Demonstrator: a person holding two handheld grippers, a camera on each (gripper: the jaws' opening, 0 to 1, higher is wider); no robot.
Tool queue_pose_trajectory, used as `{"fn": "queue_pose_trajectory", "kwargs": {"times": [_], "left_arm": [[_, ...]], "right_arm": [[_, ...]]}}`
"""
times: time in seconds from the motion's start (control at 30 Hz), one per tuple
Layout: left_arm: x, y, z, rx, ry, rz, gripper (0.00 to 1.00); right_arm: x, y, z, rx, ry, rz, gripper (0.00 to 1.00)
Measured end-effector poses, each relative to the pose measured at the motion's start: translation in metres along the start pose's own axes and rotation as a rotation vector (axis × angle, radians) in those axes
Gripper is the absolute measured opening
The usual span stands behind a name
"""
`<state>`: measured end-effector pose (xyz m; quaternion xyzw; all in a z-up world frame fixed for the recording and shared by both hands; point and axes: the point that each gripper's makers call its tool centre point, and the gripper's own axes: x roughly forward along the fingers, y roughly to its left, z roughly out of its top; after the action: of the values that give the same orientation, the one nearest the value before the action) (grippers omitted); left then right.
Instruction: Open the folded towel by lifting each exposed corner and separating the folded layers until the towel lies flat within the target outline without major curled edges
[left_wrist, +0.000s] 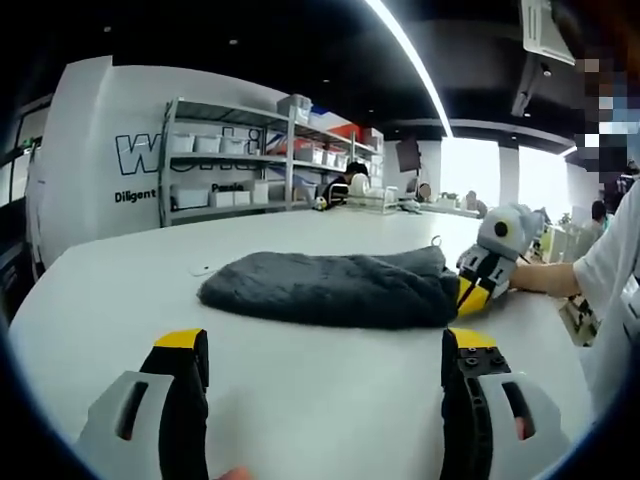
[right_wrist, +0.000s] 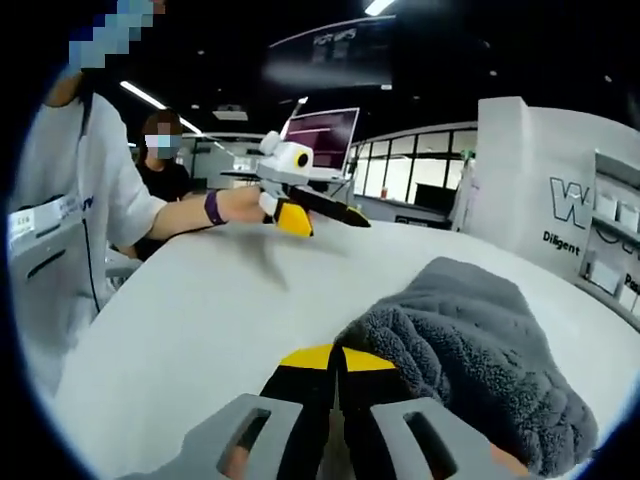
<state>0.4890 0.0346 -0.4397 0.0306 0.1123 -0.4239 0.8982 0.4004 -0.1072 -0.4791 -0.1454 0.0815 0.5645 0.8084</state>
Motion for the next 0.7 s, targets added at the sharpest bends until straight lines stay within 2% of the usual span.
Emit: {"fn": "queue_pose_trajectory", "kwargs": {"times": [0.43, 0.6, 0.7], "left_arm": [[0.001, -0.003, -0.002, 0.002, 0.004, -0.009, 0.96], [0.001, -0.004, -0.001, 0.005, 0.002, -0.008, 0.96], [0.001, -0.002, 0.0, 0.003, 0.0, -0.006, 0.96]], "right_arm": [[0.024, 0.016, 0.01, -0.011, -0.009, 0.034, 0.0], [0.024, 0.019, 0.01, -0.072, 0.001, 0.034, 0.0], [0.019, 0.02, 0.012, -0.079, -0.001, 0.044, 0.0]]}}
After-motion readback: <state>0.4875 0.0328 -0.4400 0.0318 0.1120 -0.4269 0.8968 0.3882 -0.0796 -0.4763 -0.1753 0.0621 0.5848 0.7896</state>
